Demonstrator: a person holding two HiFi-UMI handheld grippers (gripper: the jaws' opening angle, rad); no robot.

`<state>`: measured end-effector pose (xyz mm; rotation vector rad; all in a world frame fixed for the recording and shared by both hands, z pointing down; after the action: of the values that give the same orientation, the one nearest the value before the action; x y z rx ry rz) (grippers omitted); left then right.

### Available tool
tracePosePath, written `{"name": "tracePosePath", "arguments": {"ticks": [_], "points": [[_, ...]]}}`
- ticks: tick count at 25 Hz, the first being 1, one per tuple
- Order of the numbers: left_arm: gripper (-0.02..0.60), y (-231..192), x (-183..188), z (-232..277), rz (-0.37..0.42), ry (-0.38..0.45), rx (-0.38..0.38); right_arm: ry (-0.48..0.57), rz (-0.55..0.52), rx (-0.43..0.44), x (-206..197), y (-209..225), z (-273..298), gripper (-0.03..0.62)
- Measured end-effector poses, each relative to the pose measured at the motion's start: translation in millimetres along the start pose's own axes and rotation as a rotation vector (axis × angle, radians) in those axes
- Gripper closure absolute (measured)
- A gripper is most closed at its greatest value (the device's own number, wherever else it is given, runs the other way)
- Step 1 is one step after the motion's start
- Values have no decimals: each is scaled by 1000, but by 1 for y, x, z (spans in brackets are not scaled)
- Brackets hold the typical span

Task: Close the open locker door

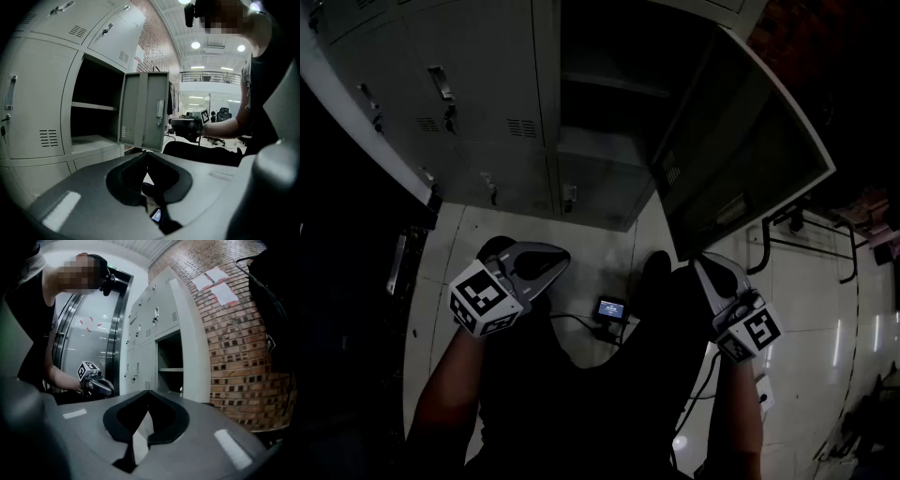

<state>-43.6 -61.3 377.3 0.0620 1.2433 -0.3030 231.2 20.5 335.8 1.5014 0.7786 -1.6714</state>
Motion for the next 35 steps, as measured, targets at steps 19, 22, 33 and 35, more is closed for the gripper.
{"name": "tracePosePath", "arguments": {"ticks": [19,22,33,35], "points": [[569,-9,4,8,31,3,0,95,6,77,49,76,-10,327],[569,-10,5,8,29,1,1,81,-9,128,49,74,2,329],[569,-10,5,8,28,6,1,75,-35,224,46,49,31,414],[569,-10,5,7,27,9,1,80,-32,230,47,40,39,414]]}}
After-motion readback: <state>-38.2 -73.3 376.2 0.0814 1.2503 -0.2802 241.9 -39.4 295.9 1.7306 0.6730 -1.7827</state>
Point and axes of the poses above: the fingertips, and each gripper's own axes: z forward along the fingers, y to its right, x out of its top, the point moved 6 cm from there along -z, backward along the fingers, and after that the axes turned 1 degree about -y, right-handed, at the moved point
